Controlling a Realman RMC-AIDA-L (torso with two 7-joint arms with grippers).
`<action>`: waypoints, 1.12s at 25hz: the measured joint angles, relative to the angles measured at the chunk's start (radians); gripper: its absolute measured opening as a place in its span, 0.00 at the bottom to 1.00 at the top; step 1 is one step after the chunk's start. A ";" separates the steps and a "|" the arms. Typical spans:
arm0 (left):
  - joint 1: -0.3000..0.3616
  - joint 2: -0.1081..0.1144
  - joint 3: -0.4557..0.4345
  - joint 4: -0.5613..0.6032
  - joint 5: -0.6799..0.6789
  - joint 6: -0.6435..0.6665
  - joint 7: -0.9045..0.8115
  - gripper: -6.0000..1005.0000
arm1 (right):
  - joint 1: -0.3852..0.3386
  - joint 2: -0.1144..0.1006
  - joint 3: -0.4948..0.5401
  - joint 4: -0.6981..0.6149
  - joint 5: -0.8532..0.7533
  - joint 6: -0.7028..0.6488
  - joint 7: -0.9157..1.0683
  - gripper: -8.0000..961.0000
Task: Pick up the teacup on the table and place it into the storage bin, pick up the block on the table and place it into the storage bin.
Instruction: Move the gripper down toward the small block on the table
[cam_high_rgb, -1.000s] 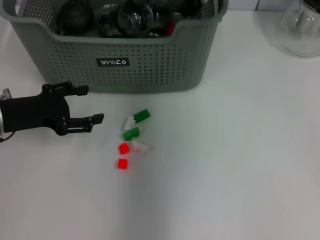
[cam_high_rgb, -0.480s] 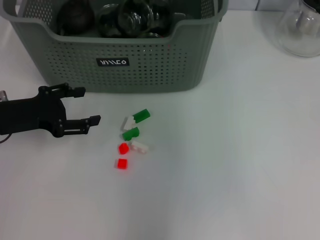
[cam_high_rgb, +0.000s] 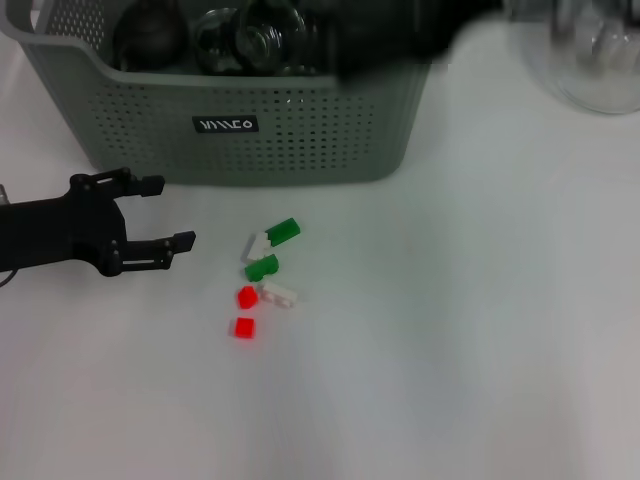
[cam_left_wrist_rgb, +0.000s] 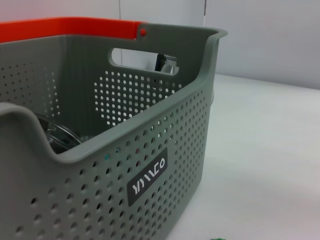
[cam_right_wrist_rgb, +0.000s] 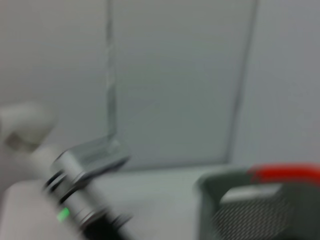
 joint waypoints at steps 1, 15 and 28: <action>0.001 0.000 -0.001 0.001 0.000 0.000 0.000 0.84 | -0.007 0.000 -0.009 0.014 -0.002 -0.030 -0.002 0.94; -0.001 0.000 -0.015 0.000 0.000 0.002 0.000 0.84 | 0.225 0.008 -0.277 0.594 -0.242 0.011 0.031 0.93; -0.008 -0.005 -0.013 -0.006 0.000 -0.009 0.010 0.84 | 0.344 0.023 -0.653 0.815 -0.231 0.430 0.126 0.93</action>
